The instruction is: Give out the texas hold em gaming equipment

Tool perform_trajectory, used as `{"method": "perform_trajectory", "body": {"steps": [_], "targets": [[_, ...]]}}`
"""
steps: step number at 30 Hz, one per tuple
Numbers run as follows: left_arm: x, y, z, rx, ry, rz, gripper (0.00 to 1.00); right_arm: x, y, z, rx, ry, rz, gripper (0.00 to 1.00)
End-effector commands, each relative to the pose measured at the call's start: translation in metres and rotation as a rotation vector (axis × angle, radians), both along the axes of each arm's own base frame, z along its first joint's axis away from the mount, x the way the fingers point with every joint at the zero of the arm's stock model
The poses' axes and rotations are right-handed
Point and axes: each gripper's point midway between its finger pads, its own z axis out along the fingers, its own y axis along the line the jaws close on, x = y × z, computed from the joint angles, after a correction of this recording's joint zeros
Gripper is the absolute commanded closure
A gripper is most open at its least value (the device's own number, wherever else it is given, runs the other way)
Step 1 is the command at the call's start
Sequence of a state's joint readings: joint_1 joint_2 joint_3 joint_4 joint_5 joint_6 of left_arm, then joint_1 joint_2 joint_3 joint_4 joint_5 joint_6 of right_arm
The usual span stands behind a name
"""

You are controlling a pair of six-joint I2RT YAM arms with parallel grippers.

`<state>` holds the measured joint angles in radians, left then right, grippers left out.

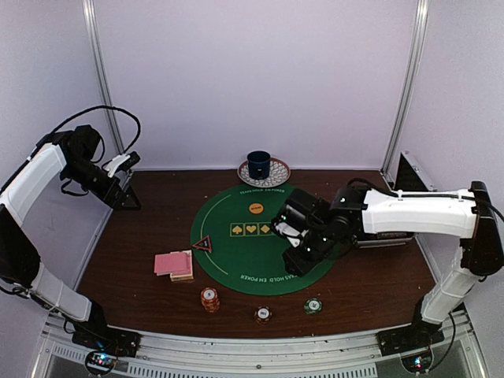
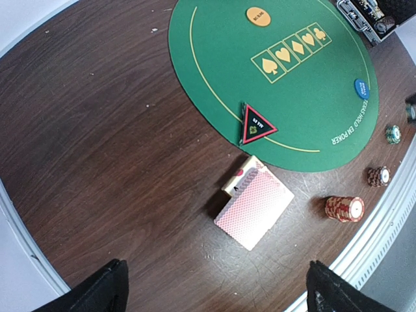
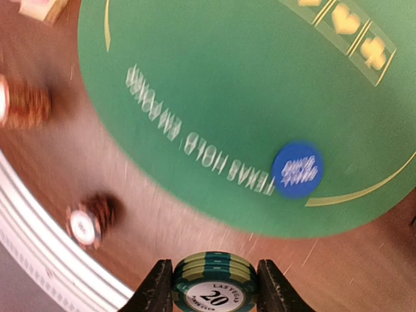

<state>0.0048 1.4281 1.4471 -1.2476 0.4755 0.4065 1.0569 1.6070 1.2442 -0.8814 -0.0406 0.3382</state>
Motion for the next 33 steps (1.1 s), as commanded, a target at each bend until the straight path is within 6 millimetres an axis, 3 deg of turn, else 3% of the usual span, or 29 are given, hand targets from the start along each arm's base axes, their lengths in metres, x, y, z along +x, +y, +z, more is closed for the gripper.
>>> {"method": "perform_trajectory", "body": {"steps": [1, 5, 9, 15, 20, 27, 30, 33], "targets": [[-0.001, -0.001, 0.01, -0.003, -0.037, -0.015, 0.02, 0.076, 0.01, 0.02, 0.021, -0.129, -0.117, 0.86], [-0.002, -0.001, 0.009, 0.002, -0.035, -0.014, 0.02, 0.151, 0.02, 0.023, 0.067, -0.201, -0.224, 0.86], [-0.003, -0.001, 0.009, 0.002, -0.036, -0.017, 0.02, 0.22, 0.027, 0.012, 0.081, -0.244, -0.286, 0.85], [-0.004, -0.003, 0.011, -0.007, -0.042, -0.022, 0.02, 0.287, 0.036, -0.026, 0.065, -0.245, -0.331, 0.85], [-0.003, -0.003, 0.01, -0.01, -0.038, -0.025, 0.02, 0.315, 0.035, -0.047, 0.064, -0.248, -0.364, 0.84], [-0.002, -0.004, 0.008, -0.012, -0.033, -0.029, 0.02, 0.329, 0.035, -0.07, 0.082, -0.226, -0.379, 0.79], [-0.001, -0.004, 0.007, -0.012, -0.027, -0.028, 0.03, 0.331, 0.038, -0.077, 0.086, -0.216, -0.378, 0.67], [-0.001, -0.003, 0.007, -0.009, -0.029, -0.025, 0.02, 0.332, 0.039, -0.08, 0.09, -0.212, -0.382, 0.43]]}}
